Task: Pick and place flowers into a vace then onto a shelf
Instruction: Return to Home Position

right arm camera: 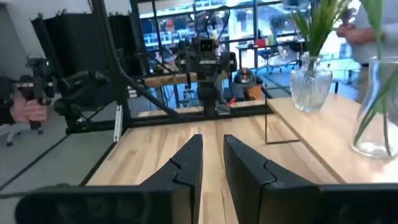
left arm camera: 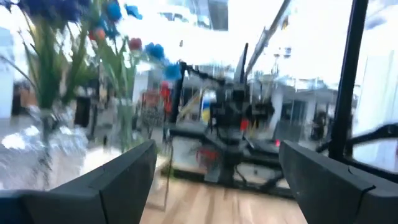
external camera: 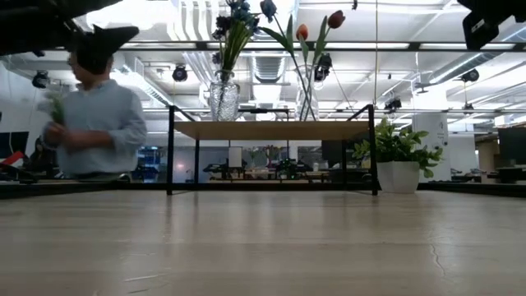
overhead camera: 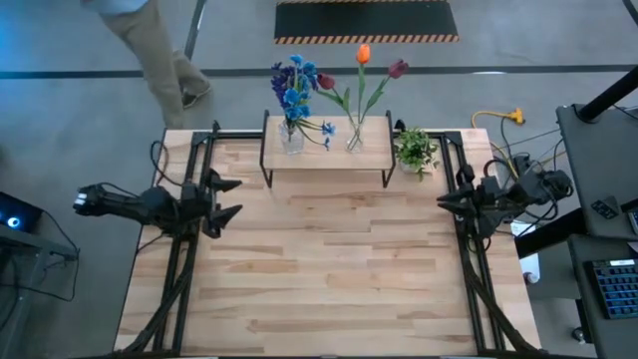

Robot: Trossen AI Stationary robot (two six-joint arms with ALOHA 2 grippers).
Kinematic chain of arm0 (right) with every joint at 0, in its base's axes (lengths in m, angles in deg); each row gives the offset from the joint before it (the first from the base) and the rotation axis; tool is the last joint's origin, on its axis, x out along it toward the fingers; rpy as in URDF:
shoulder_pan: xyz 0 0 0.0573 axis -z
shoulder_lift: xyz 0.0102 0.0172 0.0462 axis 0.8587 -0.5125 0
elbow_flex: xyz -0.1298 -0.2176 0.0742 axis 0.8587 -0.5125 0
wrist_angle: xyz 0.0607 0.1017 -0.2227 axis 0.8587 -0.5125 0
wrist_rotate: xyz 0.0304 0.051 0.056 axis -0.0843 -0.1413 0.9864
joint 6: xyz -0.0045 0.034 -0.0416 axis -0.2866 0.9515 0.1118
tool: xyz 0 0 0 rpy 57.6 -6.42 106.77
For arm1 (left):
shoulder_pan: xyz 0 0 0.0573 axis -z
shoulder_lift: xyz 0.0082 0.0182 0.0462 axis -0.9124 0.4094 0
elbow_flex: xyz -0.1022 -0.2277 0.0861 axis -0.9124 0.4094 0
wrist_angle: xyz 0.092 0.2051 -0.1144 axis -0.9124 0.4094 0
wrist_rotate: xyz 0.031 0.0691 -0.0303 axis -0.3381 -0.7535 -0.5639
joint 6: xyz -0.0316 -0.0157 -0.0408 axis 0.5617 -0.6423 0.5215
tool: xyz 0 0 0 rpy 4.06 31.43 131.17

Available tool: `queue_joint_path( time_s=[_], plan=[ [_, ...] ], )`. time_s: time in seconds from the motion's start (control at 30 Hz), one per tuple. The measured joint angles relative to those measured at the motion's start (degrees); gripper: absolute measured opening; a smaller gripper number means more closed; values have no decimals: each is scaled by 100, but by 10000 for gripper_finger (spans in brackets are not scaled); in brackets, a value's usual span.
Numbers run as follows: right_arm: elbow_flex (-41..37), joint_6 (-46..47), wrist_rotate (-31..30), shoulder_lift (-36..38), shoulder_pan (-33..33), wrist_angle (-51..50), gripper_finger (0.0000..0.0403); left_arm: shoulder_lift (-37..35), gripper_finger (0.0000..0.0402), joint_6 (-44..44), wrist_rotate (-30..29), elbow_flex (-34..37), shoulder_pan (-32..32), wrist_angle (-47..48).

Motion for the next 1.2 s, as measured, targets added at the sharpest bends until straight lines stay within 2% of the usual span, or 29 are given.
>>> queue_joint_path(
  time_s=[0.23, 0.4, 0.6, 0.7, 0.83, 1.0, 1.2],
  plan=[
    [-427, 237, 76, 40, 3, 438, 57, -1159, 322, -491, -12, 436, -4, -52],
    [-1003, -17, 64, 39, 4, 1466, 57, -962, 322, -454, -171, 519, -6, -116],
    [-1897, -102, 144, 31, 3, 3004, 57, -1048, 322, -410, -260, 532, -6, -167],
    [-2271, -174, 195, 30, -1, 3777, 57, -1048, 322, -464, -202, 534, -6, -367],
    [-2711, -172, 225, 40, 47, 4336, 57, -1044, 322, -329, -65, 534, -6, -346],
    [-2815, 67, 421, -63, 527, 4377, 57, -905, 322, -126, 209, 538, -9, -443],
    [-2815, 308, 1682, -76, 1777, 4393, 57, -702, 322, -81, 223, 541, -11, -425]
  ],
)
